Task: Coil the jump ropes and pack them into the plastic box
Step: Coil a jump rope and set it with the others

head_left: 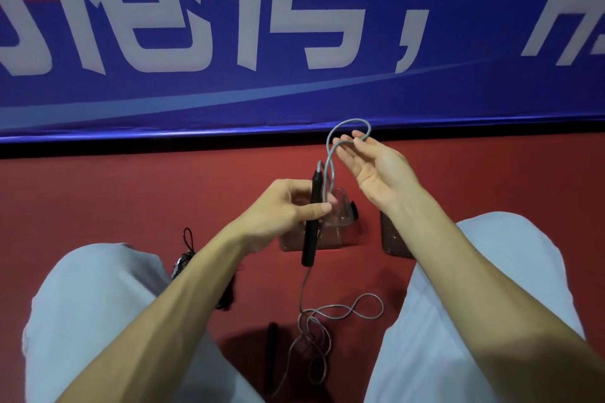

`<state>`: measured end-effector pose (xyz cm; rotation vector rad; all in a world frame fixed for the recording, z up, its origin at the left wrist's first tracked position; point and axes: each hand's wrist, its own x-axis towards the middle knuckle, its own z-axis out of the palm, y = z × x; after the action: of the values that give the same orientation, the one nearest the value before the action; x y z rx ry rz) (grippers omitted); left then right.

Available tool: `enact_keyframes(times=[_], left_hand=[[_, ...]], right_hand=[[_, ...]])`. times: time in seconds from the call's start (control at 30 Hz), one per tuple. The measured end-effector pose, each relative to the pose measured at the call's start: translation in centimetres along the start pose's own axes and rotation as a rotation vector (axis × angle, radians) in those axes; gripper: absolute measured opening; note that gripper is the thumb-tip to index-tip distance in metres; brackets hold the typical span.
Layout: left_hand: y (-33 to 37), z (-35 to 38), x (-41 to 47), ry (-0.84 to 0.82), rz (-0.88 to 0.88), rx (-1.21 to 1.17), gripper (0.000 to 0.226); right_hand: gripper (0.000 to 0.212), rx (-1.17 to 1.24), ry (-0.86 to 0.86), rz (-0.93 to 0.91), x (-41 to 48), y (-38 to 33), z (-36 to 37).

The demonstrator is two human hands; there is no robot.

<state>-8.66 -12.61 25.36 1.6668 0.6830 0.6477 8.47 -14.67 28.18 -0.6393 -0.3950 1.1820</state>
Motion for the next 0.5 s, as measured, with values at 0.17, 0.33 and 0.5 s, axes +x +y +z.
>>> enact_keyframes(times=[0.17,0.33,0.5], left_hand=[[0.2,-0.3,0.3,0.154,0.029,-0.100,0.013],[1.1,-1.2,0.4,0.342,-0.002,-0.514,0.009],[1.7,-2.1,0.6,0.441,0.021,-0.921,0.003]], right_hand=[[0.009,-0.187,0.079,-0.064,0.1,0.6,0.0],[0.011,-0.693,-0.011,-0.022,-0.3,1.7,-0.2],[0.023,-1.184,-0.296,0.107,-1.0,3.5,-0.5]])
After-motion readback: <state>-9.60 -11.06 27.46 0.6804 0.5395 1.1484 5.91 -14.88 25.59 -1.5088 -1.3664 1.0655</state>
